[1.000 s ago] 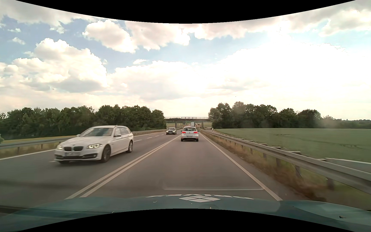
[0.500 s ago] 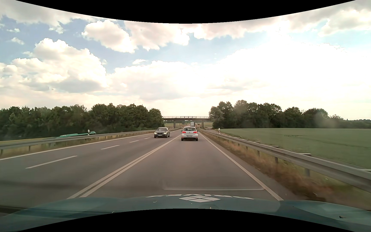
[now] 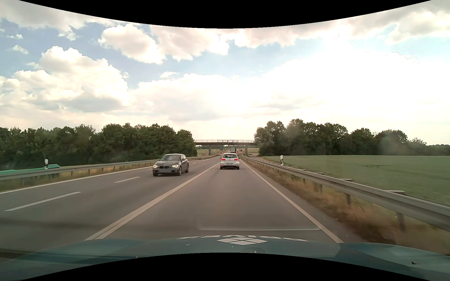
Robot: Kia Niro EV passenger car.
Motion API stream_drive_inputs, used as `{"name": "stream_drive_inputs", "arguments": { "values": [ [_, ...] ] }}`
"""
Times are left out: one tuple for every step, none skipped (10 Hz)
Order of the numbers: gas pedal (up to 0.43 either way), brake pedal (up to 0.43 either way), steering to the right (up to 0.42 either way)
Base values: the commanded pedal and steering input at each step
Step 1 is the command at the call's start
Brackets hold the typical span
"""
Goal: Follow the waypoints while adhering to traffic rules and regulations
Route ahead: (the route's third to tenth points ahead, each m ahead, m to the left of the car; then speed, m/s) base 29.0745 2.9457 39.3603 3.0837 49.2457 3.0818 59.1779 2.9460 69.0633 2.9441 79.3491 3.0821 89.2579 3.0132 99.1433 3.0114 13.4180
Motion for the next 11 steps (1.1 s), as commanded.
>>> {"name": "stream_drive_inputs", "arguments": {
  "values": [
    [0.110,0.000,-0.001],
    [0.138,0.000,-0.001],
    [0.138,0.000,0.000],
    [0.138,0.000,-0.001],
    [0.138,0.000,-0.001],
    [0.138,0.000,-0.001],
    [0.138,0.000,-0.001],
    [0.138,0.000,-0.001],
    [0.138,0.000,-0.001],
    [0.150,0.000,-0.002],
    [0.150,0.000,-0.003]
  ]
}}
